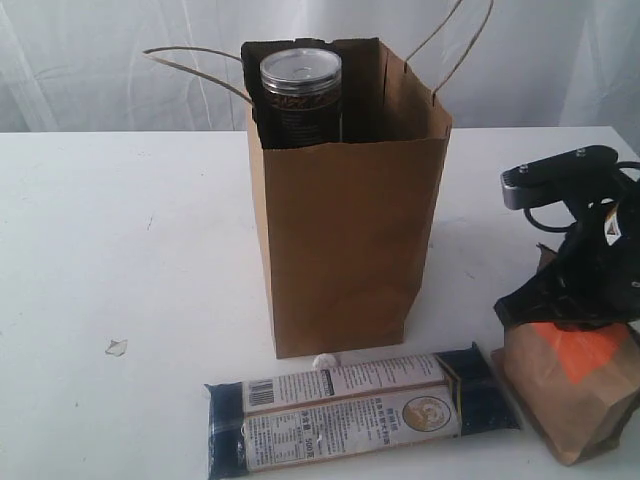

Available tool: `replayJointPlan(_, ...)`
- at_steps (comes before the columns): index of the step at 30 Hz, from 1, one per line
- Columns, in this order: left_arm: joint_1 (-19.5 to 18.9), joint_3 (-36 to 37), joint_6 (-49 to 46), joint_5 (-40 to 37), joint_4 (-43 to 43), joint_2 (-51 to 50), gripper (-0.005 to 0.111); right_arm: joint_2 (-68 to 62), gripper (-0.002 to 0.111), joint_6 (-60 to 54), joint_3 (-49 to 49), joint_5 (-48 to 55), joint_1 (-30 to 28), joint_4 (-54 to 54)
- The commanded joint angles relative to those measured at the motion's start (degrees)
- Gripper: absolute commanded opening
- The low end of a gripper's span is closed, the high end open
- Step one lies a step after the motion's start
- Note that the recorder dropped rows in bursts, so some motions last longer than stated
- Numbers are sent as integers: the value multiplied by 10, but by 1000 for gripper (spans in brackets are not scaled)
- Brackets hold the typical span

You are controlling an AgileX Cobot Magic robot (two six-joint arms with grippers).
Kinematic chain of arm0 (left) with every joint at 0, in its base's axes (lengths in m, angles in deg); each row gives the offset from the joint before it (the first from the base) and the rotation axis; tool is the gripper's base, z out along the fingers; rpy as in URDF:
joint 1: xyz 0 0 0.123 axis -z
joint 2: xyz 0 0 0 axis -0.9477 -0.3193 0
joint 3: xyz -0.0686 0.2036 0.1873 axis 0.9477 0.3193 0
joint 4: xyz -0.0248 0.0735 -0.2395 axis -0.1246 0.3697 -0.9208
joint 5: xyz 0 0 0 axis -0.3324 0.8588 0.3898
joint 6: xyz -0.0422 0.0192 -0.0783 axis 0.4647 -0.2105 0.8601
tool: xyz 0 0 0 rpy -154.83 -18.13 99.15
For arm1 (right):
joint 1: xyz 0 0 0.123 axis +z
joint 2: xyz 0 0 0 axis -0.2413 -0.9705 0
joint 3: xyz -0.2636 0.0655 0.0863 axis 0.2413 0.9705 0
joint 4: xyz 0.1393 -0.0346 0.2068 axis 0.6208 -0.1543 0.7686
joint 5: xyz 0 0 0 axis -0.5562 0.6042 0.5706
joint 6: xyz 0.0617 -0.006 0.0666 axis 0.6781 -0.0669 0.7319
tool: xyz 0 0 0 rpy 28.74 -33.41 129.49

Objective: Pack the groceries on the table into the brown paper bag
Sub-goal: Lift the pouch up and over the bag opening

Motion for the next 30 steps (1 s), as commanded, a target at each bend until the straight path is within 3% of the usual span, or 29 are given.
replayJointPlan(1, -1, 2, 2, -3, -2, 3, 0, 68, 0, -23, -18, 20, -4, -4)
replayJointPlan(8, -1, 2, 2, -3, -2, 3, 0, 216, 0, -32, -140, 34, -4, -6)
replayJointPlan(18, -1, 2, 2, -3, -2, 3, 0, 267, 0, -32, -278, -93, -4, -1)
replayJointPlan(23, -1, 2, 2, -3, -2, 3, 0, 263, 0, -68, -282, -185, -4, 81)
replayJointPlan(30, -1, 2, 2, -3, -2, 3, 0, 232, 0, -167, -282, -185, -3, 229)
